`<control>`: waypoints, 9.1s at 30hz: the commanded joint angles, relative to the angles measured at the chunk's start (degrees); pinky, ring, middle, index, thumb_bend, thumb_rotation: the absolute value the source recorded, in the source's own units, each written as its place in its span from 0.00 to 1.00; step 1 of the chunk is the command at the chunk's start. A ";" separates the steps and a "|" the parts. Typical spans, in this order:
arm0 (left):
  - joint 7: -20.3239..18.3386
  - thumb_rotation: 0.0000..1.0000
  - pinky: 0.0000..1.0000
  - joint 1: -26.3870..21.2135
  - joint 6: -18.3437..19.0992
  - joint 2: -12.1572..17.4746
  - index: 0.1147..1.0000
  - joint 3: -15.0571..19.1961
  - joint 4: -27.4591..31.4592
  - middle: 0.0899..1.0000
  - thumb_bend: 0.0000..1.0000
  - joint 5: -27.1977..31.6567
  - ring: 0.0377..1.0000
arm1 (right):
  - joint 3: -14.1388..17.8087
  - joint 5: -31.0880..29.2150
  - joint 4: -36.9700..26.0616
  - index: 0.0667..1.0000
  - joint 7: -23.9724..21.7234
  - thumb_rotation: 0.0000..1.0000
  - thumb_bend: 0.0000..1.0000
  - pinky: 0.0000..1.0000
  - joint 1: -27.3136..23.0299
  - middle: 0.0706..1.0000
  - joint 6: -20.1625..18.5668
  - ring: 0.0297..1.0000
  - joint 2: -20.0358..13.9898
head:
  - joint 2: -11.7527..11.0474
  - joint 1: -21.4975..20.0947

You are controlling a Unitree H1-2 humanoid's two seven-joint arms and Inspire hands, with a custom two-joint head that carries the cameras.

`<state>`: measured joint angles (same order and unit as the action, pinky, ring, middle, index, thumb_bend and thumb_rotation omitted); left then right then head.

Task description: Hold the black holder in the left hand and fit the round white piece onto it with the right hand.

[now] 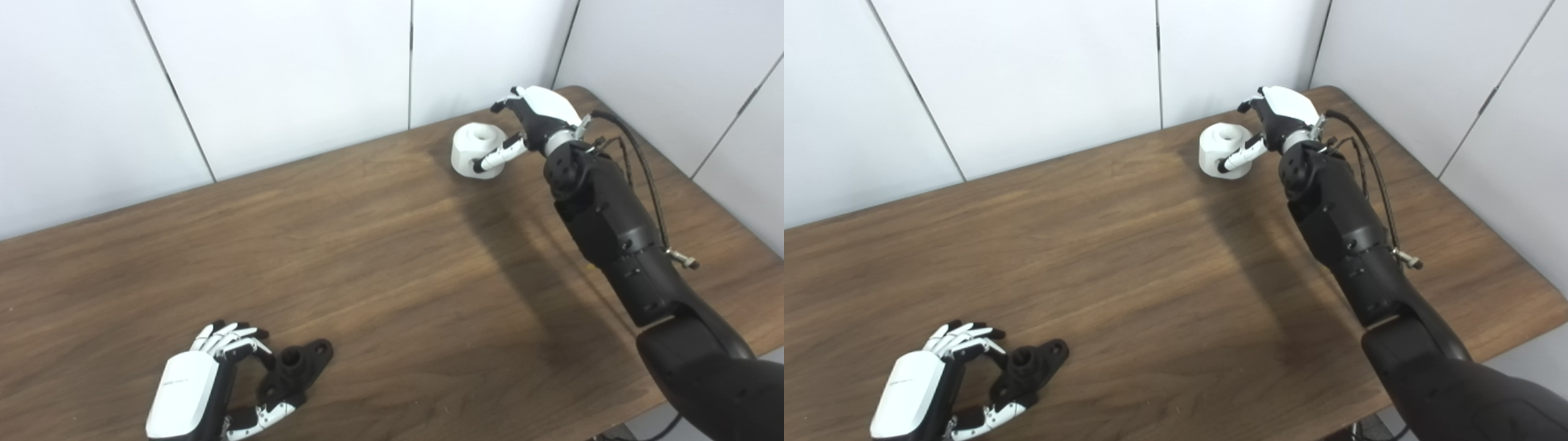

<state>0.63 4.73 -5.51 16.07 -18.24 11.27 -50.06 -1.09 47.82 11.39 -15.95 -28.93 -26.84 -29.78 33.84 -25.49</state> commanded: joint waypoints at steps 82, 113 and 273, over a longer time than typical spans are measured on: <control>-0.89 0.04 0.89 0.18 2.41 -0.94 0.42 -1.70 -0.23 0.70 0.52 -3.25 0.81 | -4.24 -11.13 -12.99 0.45 2.06 0.14 0.52 1.00 1.92 0.84 5.05 0.99 -5.96 | 1.32 9.19; 1.04 0.05 0.95 -0.98 6.37 -4.26 0.42 -6.69 -3.43 0.74 0.52 -8.24 0.86 | -9.06 -10.08 -43.70 0.45 -20.21 0.14 0.52 1.00 4.34 0.86 0.06 0.98 -0.43 | 4.57 25.66; 2.40 0.05 0.96 -3.43 9.94 -5.12 0.42 -9.39 -5.13 0.74 0.52 -9.13 0.86 | -13.58 -5.56 -47.27 0.77 -28.25 0.35 1.00 1.00 11.17 0.94 3.77 1.00 5.07 | 7.24 27.40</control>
<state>4.66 0.98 4.28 10.23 -26.95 8.36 -58.12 -15.61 42.50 -33.73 -44.28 -16.15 -22.83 -23.69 41.04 1.85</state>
